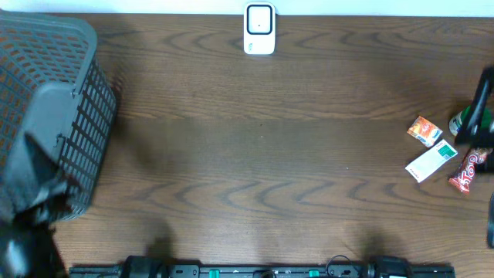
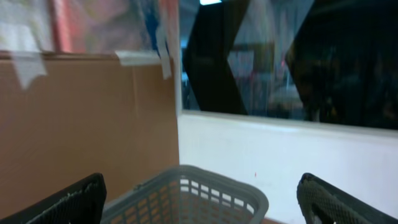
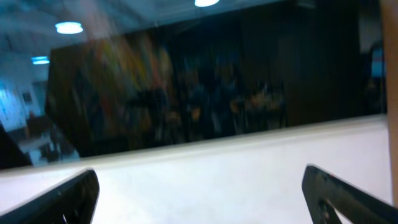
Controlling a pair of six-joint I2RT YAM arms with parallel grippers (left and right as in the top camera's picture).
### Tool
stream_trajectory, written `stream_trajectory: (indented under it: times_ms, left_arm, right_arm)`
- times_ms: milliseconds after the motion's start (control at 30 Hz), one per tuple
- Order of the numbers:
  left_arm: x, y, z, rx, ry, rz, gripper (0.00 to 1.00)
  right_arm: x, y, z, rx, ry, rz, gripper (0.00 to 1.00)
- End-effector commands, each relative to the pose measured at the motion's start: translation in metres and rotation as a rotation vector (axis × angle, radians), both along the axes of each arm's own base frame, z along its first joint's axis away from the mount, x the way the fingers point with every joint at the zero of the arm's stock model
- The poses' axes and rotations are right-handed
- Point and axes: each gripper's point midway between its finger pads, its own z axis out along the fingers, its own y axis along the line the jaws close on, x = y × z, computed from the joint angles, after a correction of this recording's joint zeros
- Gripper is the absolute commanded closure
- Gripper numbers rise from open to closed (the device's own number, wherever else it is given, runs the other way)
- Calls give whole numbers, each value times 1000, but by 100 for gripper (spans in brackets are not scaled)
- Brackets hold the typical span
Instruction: Scan the item barcode
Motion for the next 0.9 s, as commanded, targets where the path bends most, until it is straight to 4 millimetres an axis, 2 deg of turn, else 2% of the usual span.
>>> stream_trajectory:
  times_ms: [0,100,133,267,367,500,533,633,733,867]
  left_arm:
    - [-30,-10,4,27,-74,-58,2]
    - [-51,-10,3,-1,-121,-54,2]
    - [-53,-10,2,-7,-127,-55,2]
    - [-58,-10,-3,-11,-115,-57,2]
    - [-68,-10,-8,-58,-141,-73,2]
    - [-97,-11,-19,-109,-204,-92,2]
    - [-104,-11,-23,-108,-216,-93,2]
    - [-123,-11,-35,-107,-244,-94,2]
    - [-121,-13,-40,-106,-219,-102,2]
    - [-116,-14,-42,-104,-214,-118,2]
  right_arm:
    - [1,-5,-26,-9,4,-32,2]
    - [1,-5,-32,9,-2,-27,4]
    - [4,-5,-36,9,14,-28,1]
    - [3,-6,-44,14,48,-34,1]
    - [-16,-5,-36,22,2,-31,1]
    - [-57,-2,-26,16,-91,-30,1]
    - [-72,-1,-26,14,-123,-29,1]
    - [-97,2,-32,11,-173,-26,1]
    - [-110,2,-44,17,-194,-24,1]
    - [-114,2,-66,17,-208,-30,1]
